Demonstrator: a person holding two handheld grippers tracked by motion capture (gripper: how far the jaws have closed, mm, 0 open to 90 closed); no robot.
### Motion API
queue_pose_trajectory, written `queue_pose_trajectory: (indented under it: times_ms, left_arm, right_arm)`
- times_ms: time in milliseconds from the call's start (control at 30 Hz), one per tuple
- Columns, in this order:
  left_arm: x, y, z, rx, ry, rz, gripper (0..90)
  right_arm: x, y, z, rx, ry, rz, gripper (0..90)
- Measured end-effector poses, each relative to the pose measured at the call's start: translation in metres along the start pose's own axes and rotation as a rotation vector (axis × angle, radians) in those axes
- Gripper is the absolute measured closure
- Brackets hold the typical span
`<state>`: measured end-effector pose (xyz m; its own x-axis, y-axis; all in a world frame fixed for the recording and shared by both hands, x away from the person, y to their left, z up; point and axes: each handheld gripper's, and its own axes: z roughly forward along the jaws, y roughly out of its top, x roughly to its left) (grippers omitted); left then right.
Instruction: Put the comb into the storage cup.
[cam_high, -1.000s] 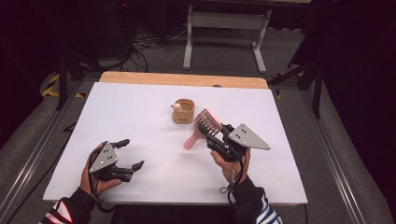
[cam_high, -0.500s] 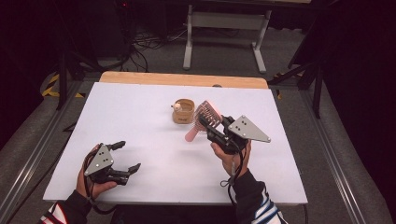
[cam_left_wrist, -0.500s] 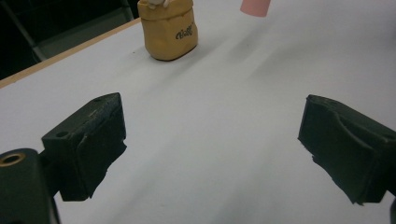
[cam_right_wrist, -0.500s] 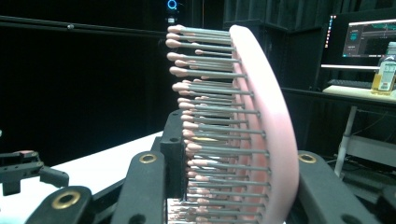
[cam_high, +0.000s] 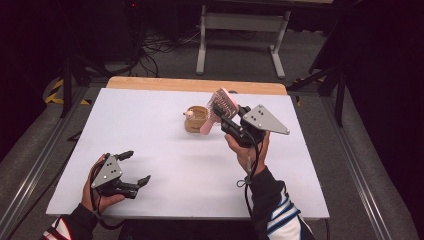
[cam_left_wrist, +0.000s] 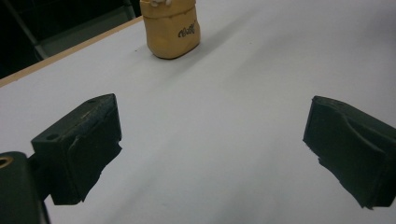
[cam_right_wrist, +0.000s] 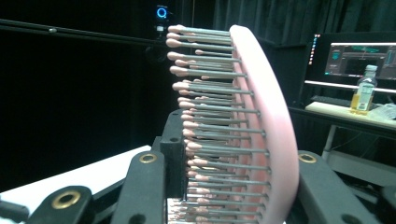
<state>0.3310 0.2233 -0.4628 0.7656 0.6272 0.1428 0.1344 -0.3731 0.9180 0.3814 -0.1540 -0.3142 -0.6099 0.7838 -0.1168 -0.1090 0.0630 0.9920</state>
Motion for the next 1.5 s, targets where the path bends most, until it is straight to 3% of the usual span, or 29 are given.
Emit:
queue_pose_trajectory:
  times_ms: [367,967,1500]
  left_arm:
    - [-0.001,0.0,0.001,-0.001,0.0,0.001,5.4]
    - [-0.001,-0.001,0.002,-0.002,-0.009,0.001,5.7]
    - [-0.003,-0.002,0.006,0.006,-0.027,0.006,5.7]
  right_arm:
    - [-0.017,0.002,0.022,0.006,-0.06,0.005,63.5]
    - [-0.031,-0.002,0.049,0.027,-0.103,0.036,63.6]
    - [-0.029,-0.01,0.072,0.035,-0.12,0.044,63.6]
